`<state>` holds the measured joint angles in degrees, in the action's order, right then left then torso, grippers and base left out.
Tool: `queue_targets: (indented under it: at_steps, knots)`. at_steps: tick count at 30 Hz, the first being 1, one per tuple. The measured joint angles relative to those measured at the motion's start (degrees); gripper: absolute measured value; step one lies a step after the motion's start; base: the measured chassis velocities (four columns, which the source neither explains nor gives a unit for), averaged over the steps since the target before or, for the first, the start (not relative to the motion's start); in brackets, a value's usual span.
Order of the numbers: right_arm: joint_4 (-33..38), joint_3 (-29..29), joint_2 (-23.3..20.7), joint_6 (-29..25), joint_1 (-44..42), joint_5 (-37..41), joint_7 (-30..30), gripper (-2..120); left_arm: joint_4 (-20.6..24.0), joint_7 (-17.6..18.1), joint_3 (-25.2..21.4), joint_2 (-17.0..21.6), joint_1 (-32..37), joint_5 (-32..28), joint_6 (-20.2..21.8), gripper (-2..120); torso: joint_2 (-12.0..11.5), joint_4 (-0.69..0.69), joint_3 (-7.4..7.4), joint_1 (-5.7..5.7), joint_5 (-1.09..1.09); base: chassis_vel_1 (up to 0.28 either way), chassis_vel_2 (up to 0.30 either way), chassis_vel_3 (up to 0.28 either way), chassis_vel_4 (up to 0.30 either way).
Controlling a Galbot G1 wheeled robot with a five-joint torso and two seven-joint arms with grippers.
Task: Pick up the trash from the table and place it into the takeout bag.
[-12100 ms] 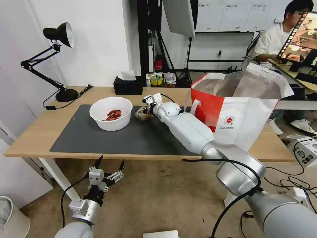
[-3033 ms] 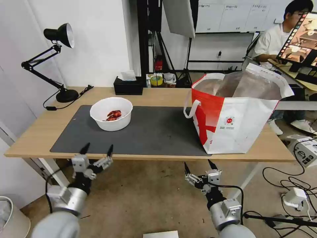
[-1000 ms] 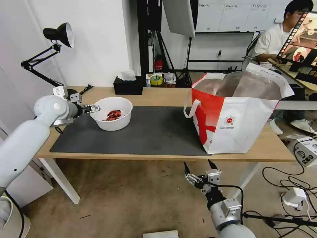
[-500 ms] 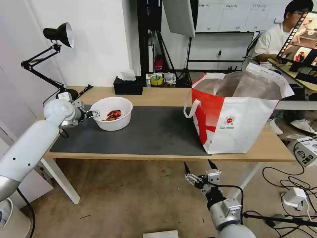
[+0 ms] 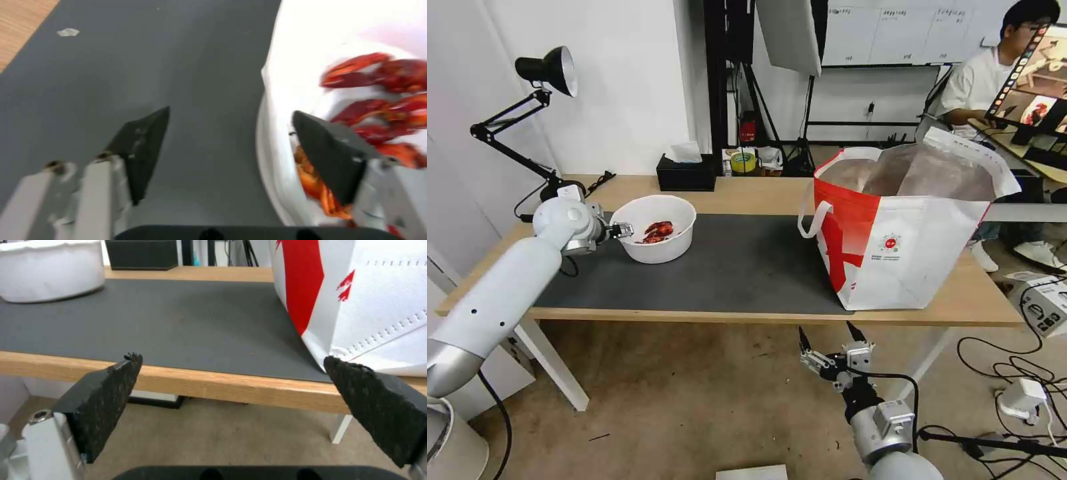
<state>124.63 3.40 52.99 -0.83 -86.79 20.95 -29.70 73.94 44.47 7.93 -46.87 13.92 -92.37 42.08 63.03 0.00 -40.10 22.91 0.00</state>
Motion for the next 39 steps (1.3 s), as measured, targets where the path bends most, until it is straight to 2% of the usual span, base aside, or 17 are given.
queue_targets:
  at_steps: [3,5,7,8,9,11,18,23,32,39]
  knots:
    - [0.00,0.00,0.00,0.00,0.00,0.00,0.00,100,0.57,0.07,0.59,0.67,-0.13,-0.18,0.04,55,0.00,-0.01,-0.01,0.00,-0.02,0.000,0.000,0.000,0.000]
    - [0.00,0.00,0.00,0.00,0.00,0.00,0.00,100,0.71,0.10,0.73,0.81,-0.17,-0.21,0.05,51,0.00,-0.01,-0.01,0.00,-0.02,0.000,0.000,0.000,0.000]
    - [0.00,0.00,0.00,0.00,0.00,0.00,0.00,100,0.88,0.15,0.95,1.04,-0.34,-0.25,0.05,39,0.00,-0.01,-0.01,0.00,-0.01,0.000,0.000,0.000,0.000]
    - [0.00,0.00,0.00,0.00,0.00,0.00,0.00,100,0.88,0.15,0.95,1.04,-0.34,-0.25,0.05,39,0.00,-0.01,-0.01,0.00,-0.01,0.000,0.000,0.000,0.000]
    - [0.00,0.00,0.00,0.00,0.00,0.00,0.00,100,0.96,0.18,1.16,1.17,-0.55,-0.28,0.07,33,0.00,-0.01,-0.01,0.00,-0.01,0.000,0.000,0.000,0.000]
    - [0.00,0.00,0.00,0.00,0.00,0.00,0.00,100,0.98,0.18,1.39,1.23,-0.76,-0.34,0.07,30,0.00,-0.01,-0.01,0.01,0.00,0.000,0.000,0.000,0.000]
    - [0.00,0.00,0.00,0.00,0.00,0.00,0.00,100,1.57,0.19,2.21,1.23,-1.46,-0.92,0.09,0,0.00,-0.01,-0.01,0.00,0.00,0.000,0.000,0.000,0.000]
    - [0.00,0.00,0.00,0.00,0.00,0.00,0.00,100,3.10,0.27,1.14,1.23,-0.89,-1.21,0.09,0,0.00,-0.01,-0.01,0.01,0.00,0.000,0.000,0.000,0.000]
    - [0.00,0.00,0.00,0.00,0.00,0.00,0.00,100,8.87,0.38,-1.95,2.71,0.52,-3.43,0.00,0,0.00,0.00,-0.01,0.01,0.00,0.000,0.000,0.000,0.000]
    - [0.00,0.00,0.00,0.00,0.00,0.00,0.00,100,13.33,0.59,-1.51,4.09,-1.00,-3.94,-0.90,0,0.00,0.00,-0.01,0.01,0.00,0.000,0.000,0.000,0.000]
